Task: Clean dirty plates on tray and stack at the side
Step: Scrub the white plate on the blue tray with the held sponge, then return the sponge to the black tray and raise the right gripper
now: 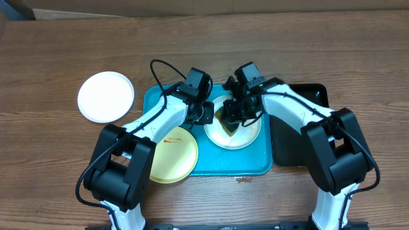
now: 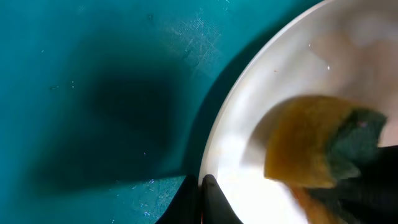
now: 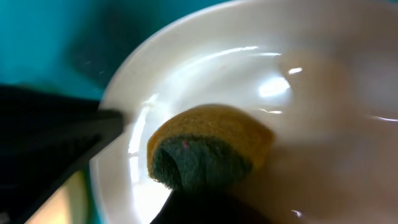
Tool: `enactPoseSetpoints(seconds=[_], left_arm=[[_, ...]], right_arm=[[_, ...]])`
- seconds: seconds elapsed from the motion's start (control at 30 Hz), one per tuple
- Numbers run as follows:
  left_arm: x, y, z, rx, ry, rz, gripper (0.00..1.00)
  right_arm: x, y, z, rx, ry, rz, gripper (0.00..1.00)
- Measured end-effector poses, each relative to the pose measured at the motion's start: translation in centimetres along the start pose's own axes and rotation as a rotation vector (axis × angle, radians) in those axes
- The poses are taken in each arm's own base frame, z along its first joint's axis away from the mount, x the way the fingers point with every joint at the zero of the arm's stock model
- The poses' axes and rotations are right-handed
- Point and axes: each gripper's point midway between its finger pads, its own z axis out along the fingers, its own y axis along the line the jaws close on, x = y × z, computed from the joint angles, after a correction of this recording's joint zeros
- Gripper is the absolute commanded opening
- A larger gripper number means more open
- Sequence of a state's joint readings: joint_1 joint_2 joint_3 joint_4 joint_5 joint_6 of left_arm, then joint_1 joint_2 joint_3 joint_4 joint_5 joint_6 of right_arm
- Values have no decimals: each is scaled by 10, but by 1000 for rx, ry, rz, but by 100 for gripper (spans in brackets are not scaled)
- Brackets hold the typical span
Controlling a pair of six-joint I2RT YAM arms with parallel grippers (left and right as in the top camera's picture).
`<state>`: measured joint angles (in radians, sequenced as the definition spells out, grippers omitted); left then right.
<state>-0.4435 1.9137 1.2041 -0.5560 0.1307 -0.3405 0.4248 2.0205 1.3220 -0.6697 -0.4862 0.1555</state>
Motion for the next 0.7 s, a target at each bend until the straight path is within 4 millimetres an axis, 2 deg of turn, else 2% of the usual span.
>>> enactPoseSetpoints(seconds=[0.13, 0.3, 0.4, 0.57, 0.7], left_arm=[[0, 0, 0, 0, 0, 0, 4], [0, 0, 0, 0, 0, 0, 5], [0, 0, 0, 0, 0, 0, 12], [1, 0, 0, -1, 4, 0, 21], [1, 0, 0, -1, 4, 0, 26]], right_arm=[[-22, -1, -32, -93, -27, 52, 4], [-23, -31, -82, -92, -38, 146, 4], [-16, -64, -108, -25, -52, 228, 4], [3, -135, -141, 161, -61, 378, 4], [10, -172, -150, 281, -86, 416, 4]])
